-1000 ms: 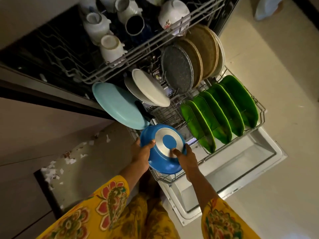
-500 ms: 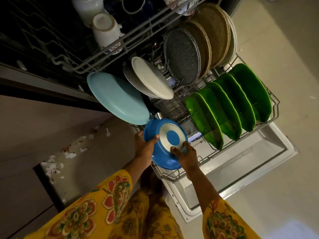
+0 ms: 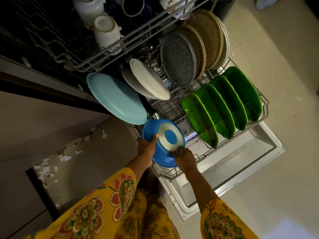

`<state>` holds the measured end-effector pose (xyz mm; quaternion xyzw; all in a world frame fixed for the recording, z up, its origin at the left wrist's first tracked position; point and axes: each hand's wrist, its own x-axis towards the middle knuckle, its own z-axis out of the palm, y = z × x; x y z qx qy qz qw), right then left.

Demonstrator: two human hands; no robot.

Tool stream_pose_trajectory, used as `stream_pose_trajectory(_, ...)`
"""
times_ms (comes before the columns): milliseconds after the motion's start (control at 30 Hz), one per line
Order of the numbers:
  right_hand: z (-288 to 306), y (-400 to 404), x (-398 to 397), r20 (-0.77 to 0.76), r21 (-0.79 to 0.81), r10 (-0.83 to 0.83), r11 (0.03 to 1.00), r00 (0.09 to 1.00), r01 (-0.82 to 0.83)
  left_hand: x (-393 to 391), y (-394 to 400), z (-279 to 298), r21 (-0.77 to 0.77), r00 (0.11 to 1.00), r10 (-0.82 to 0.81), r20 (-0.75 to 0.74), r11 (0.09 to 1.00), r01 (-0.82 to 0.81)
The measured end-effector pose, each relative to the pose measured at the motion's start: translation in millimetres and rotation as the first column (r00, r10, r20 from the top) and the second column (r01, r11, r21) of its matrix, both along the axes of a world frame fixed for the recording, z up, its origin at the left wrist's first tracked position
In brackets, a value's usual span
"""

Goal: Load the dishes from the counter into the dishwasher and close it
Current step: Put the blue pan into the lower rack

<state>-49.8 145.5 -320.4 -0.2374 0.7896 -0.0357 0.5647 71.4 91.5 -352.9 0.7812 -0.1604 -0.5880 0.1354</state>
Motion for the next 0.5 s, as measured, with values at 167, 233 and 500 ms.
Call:
stream_pose_trajectory(167,13,10,-1,-0.007,0.023,0.057,0.998,0.998,-0.057,6,2,1,0.043,0.997,-0.021,-0.080,0.999,0.025)
stream_pose_trajectory(233,17,14,-2,-0.011,0.026,0.019,0.999,1.000,-0.019,6,1,6,0.066,0.995,-0.042,-0.094,0.997,0.049)
stream_pose_trajectory(500,56,20,-18,-0.107,0.070,0.001,0.998,0.994,0.007,36,26,43,0.218,0.944,0.236,-0.229,0.958,-0.186)
